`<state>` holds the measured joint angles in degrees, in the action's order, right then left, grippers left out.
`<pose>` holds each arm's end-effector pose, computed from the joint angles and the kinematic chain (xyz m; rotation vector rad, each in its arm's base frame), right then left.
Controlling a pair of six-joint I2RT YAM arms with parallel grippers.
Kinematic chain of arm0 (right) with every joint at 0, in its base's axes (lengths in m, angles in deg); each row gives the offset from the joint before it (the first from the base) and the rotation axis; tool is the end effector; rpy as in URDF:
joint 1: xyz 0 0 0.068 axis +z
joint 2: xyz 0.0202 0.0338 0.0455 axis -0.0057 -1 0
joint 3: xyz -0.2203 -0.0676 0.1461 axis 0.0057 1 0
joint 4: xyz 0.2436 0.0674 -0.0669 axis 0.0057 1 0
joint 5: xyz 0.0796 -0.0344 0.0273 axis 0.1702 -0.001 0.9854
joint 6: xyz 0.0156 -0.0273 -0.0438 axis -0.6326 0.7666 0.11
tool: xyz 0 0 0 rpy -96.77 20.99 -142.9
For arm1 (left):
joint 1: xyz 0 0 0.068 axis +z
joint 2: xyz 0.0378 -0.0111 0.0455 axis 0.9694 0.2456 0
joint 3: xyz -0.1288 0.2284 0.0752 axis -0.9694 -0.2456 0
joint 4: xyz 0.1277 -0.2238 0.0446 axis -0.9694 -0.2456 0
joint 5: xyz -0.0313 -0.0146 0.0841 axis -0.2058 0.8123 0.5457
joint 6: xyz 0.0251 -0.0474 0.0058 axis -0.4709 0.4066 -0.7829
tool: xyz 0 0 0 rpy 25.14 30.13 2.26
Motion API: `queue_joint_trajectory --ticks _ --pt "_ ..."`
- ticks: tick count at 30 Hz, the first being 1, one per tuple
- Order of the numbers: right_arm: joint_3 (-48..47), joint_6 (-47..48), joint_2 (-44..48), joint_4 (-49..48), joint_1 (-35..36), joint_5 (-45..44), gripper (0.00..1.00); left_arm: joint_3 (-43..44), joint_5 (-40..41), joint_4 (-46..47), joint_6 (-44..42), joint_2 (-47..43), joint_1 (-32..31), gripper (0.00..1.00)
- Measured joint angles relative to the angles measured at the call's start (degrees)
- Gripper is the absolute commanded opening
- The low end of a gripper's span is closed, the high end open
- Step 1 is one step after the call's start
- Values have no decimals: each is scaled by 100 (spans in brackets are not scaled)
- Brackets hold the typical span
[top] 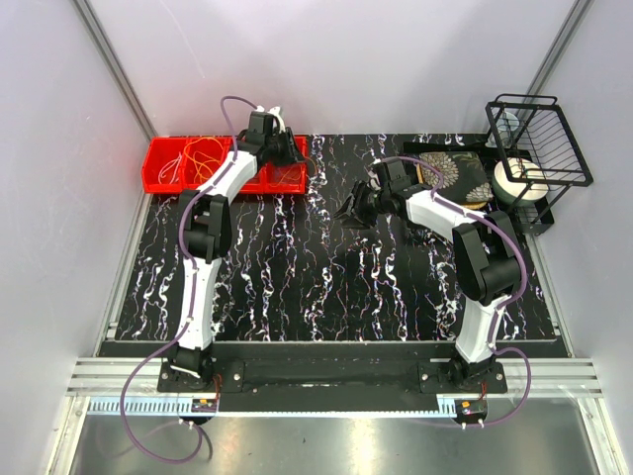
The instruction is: Untangle the cables
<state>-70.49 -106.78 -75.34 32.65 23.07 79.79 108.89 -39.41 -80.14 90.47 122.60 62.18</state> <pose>0.3745 0.1762 0.1990 0.2412 2.5785 1.1371 0.5394 -0.1421 0.2059 -0.0527 2.2752 -0.7281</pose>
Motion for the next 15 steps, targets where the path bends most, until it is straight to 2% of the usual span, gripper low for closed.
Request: queue_joint_trajectory --ticks 7,9,15 --pt "0 22 -7 -2 20 2 45 70 -7 125 125 59 15 9" --pt "0 22 -22 -2 33 2 45 72 -13 149 155 61 17 1" --pt "0 31 -74 -4 61 2 45 81 -9 188 214 61 46 0"
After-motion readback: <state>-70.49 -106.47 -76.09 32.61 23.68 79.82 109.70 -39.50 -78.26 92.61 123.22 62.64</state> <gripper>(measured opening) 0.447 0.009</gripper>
